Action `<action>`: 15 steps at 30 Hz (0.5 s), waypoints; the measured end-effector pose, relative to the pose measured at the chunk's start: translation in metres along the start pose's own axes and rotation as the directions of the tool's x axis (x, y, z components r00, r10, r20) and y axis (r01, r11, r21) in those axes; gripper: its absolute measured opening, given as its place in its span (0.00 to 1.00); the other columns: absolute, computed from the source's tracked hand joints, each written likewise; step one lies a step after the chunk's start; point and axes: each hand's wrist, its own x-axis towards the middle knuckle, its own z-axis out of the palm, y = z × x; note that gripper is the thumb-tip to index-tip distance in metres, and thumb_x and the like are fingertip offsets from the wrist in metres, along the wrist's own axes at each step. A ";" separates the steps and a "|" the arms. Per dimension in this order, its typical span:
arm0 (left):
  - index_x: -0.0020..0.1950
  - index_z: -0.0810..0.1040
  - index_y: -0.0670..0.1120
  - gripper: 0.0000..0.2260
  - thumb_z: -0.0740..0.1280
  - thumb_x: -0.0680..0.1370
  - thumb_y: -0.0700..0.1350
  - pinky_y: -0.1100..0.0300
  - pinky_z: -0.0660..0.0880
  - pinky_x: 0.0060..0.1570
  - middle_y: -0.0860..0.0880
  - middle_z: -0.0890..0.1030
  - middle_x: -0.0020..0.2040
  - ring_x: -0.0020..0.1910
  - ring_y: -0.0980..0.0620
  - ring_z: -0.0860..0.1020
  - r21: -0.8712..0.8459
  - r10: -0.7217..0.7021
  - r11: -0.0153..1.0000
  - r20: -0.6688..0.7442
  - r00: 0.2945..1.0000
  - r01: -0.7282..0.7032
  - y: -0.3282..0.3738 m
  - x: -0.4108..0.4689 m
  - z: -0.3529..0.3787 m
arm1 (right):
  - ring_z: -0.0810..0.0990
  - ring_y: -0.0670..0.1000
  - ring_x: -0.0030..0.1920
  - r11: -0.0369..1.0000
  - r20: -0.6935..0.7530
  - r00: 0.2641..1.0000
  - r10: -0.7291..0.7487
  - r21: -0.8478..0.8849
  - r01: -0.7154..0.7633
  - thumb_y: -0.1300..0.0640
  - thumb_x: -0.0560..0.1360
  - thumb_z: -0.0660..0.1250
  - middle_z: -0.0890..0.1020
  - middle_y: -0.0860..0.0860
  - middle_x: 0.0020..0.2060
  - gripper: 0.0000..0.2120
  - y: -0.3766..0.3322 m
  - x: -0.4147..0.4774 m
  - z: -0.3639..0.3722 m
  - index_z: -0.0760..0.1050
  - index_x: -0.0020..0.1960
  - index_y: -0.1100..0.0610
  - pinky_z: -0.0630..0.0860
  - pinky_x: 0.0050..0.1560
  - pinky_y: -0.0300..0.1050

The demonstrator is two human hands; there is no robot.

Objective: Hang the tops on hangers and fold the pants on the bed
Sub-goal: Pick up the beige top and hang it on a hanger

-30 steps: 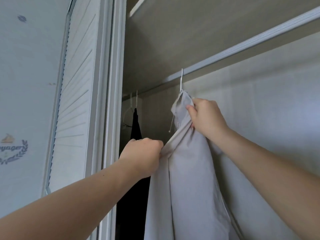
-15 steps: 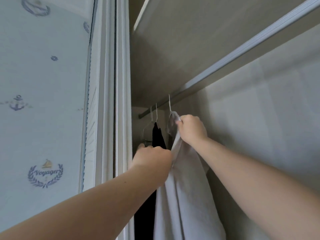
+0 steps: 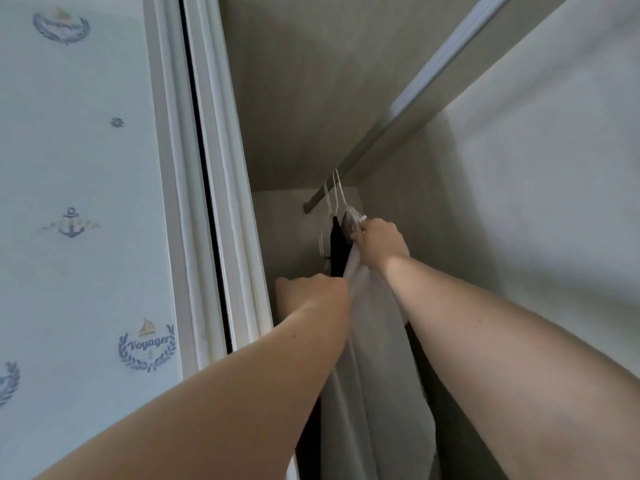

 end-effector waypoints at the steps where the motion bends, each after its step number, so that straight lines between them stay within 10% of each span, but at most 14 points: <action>1: 0.40 0.68 0.48 0.09 0.63 0.78 0.37 0.51 0.62 0.47 0.49 0.70 0.37 0.35 0.50 0.69 0.005 -0.006 1.000 0.005 1.000 0.006 0.000 -0.001 0.000 | 0.80 0.63 0.56 1.000 0.016 1.000 -0.019 0.002 0.019 0.53 0.82 0.62 0.80 0.62 0.55 0.13 0.004 -0.001 0.000 0.78 0.59 0.60 0.77 0.56 0.52; 8: 0.39 0.67 0.49 0.10 0.66 0.76 0.42 0.46 0.60 0.52 0.49 0.68 0.37 0.51 0.44 0.73 0.165 0.151 0.978 -0.141 0.978 -0.127 -0.003 -0.022 -0.011 | 0.71 0.63 0.68 0.989 -0.036 0.990 -0.136 -0.061 0.134 0.42 0.83 0.54 0.74 0.59 0.67 0.23 0.033 -0.019 -0.021 0.67 0.73 0.52 0.70 0.65 0.58; 15: 0.55 0.78 0.46 0.13 0.59 0.80 0.51 0.42 0.60 0.58 0.44 0.80 0.54 0.56 0.41 0.69 0.257 0.364 0.930 -0.531 0.765 -0.264 -0.027 -0.080 -0.014 | 0.47 0.52 0.79 0.896 -0.123 0.932 -0.340 -0.343 0.282 0.36 0.81 0.44 0.54 0.48 0.80 0.29 0.038 -0.090 -0.051 0.50 0.80 0.44 0.50 0.75 0.64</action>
